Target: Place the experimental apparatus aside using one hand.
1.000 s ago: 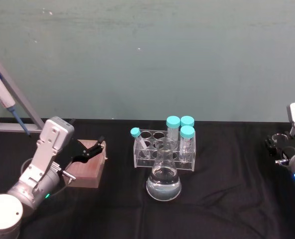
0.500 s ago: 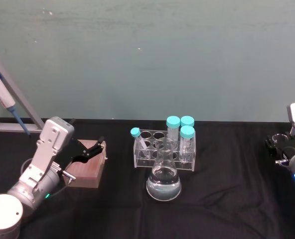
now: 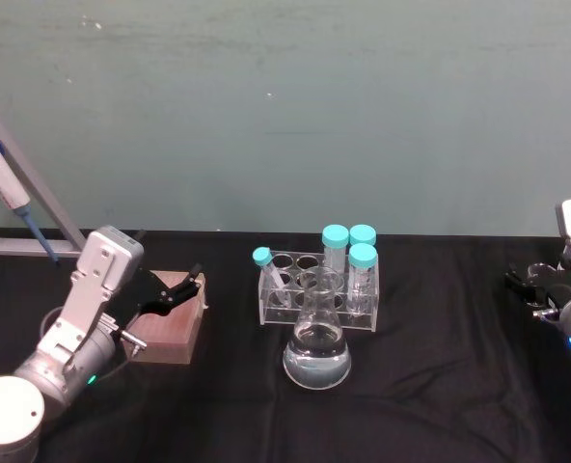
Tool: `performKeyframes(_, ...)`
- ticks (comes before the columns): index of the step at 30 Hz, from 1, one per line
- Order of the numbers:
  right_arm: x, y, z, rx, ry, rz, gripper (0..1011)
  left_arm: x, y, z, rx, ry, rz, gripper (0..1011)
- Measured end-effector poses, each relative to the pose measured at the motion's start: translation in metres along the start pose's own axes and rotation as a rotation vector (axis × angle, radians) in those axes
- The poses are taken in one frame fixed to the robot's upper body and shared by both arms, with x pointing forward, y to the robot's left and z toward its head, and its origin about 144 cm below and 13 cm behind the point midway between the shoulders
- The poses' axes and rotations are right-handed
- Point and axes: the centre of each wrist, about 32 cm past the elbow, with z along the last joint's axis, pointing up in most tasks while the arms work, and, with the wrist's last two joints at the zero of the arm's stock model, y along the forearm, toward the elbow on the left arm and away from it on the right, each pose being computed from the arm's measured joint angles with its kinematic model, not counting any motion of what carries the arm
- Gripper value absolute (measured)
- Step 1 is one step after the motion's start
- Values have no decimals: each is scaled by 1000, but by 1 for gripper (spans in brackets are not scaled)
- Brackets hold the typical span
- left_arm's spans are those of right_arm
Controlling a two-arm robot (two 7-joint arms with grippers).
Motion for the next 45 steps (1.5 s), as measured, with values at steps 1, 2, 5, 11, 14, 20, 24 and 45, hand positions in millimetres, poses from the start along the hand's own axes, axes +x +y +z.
performKeyframes(1, 0, 0, 0, 0, 0, 0, 900, 0, 0, 0, 0, 0, 0, 1000)
performKeyframes(2, 0, 0, 0, 0, 0, 0, 947, 0, 0, 0, 0, 0, 0, 1000)
performKeyframes(5, 0, 0, 0, 0, 0, 0, 1003, 0, 0, 0, 0, 0, 0, 1000)
performKeyframes(11, 0, 0, 0, 0, 0, 0, 1004, 0, 0, 0, 0, 0, 0, 1000)
performKeyframes(14, 0, 0, 0, 0, 0, 0, 1004, 0, 0, 0, 0, 0, 0, 1000)
performKeyframes(20, 0, -3, 3, 24, -4, -1, 1004, 0, 0, 0, 0, 0, 0, 1000)
performKeyframes(24, -1, -8, 5, 52, -12, -2, 1004, 0, 0, 0, 0, 0, 0, 1000)
performKeyframes(45, -1, -52, 24, 236, -65, 156, 1004, 0, 0, 0, 0, 0, 0, 1000)
